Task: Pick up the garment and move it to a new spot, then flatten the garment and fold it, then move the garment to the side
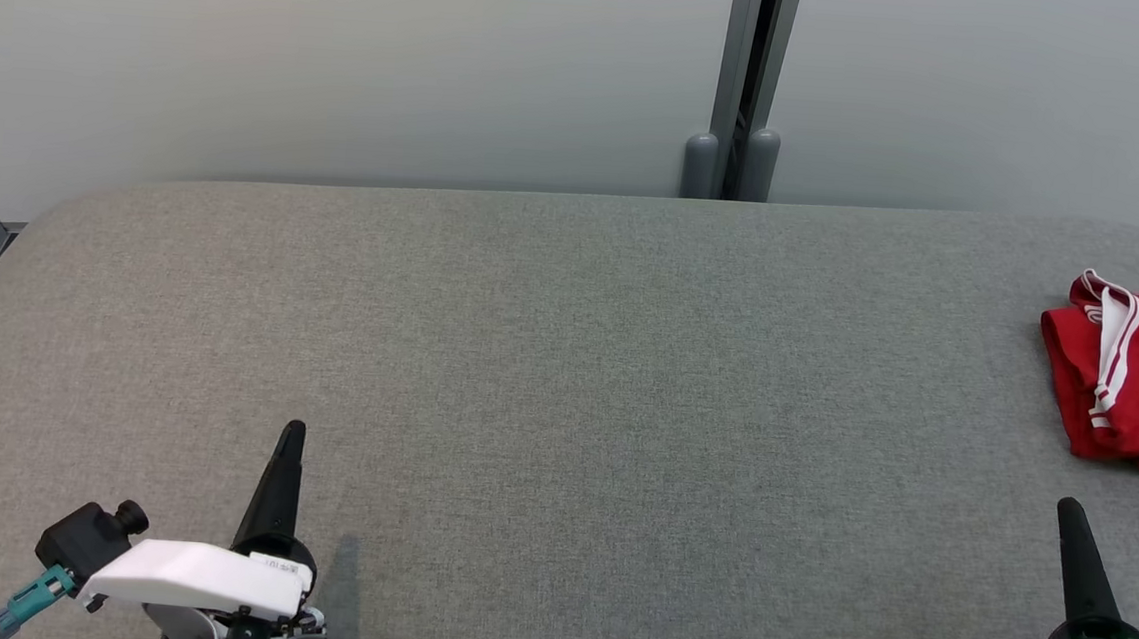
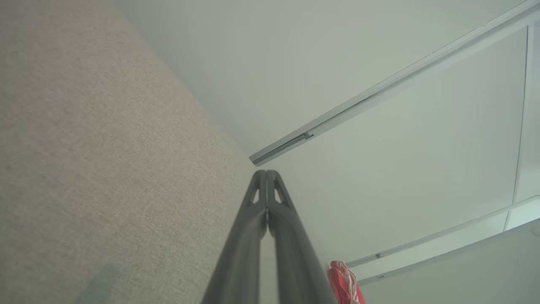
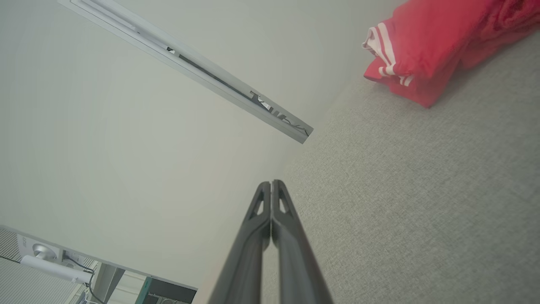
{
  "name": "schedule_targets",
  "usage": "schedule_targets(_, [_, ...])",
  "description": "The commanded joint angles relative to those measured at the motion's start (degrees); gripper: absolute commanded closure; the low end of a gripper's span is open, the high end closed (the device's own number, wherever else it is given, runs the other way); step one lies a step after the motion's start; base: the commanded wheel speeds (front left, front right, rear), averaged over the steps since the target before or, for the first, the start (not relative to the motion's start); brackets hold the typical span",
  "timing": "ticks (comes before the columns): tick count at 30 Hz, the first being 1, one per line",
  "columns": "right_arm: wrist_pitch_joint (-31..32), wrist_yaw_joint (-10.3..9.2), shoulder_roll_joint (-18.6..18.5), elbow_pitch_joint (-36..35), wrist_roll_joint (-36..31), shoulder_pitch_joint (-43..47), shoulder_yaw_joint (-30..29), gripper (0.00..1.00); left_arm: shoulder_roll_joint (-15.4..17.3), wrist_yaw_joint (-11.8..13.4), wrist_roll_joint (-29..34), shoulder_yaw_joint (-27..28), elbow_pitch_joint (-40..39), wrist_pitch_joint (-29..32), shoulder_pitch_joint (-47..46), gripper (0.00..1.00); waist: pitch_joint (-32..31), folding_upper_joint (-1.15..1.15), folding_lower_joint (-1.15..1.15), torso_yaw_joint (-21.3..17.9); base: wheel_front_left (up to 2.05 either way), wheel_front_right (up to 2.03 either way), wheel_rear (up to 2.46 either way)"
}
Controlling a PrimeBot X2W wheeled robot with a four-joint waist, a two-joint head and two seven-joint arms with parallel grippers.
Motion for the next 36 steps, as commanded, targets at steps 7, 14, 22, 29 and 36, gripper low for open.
schedule_targets(7, [1.15, 0.01, -0.43, -1.31, 5.10, 0.51, -1.09, 1.00, 0.52, -0.73, -4.68, 0.55, -0.18, 1.08, -2.02, 1.00, -0.06, 0.00, 0.00, -0.19, 0.00, 0.00, 0.00])
schedule_targets(14, [2.00, 0.01, -0.53, -1.76, 9.24, 0.87, -1.78, 1.00, 0.58, -1.03, -8.47, 0.77, 0.01, 1.96, -2.51, 1.00, -0.11, 0.00, 0.00, -0.38, 0.00, 0.00, 0.00])
schedule_targets(22, [3.04, 0.01, -0.71, -2.35, 14.26, 1.41, -2.50, 1.00, 0.64, -1.25, -12.88, 1.05, 0.23, 3.11, -3.24, 1.00, -0.19, 0.00, 0.00, -0.63, 0.00, 0.00, 0.00])
schedule_targets(29, [3.74, 0.01, -0.85, -2.79, 17.90, 1.77, -3.02, 1.00, 0.68, -1.45, -16.17, 1.23, 0.42, 3.99, -3.64, 1.00, -0.25, 0.00, 0.00, -0.82, 0.00, 0.00, 0.00])
schedule_targets(36, [4.32, 0.01, -1.01, -3.18, 21.44, 2.13, -3.49, 1.00, 0.72, -1.57, -19.28, 1.42, 0.58, 4.70, -4.19, 1.00, -0.30, 0.00, 0.00, -1.02, 0.00, 0.00, 0.00])
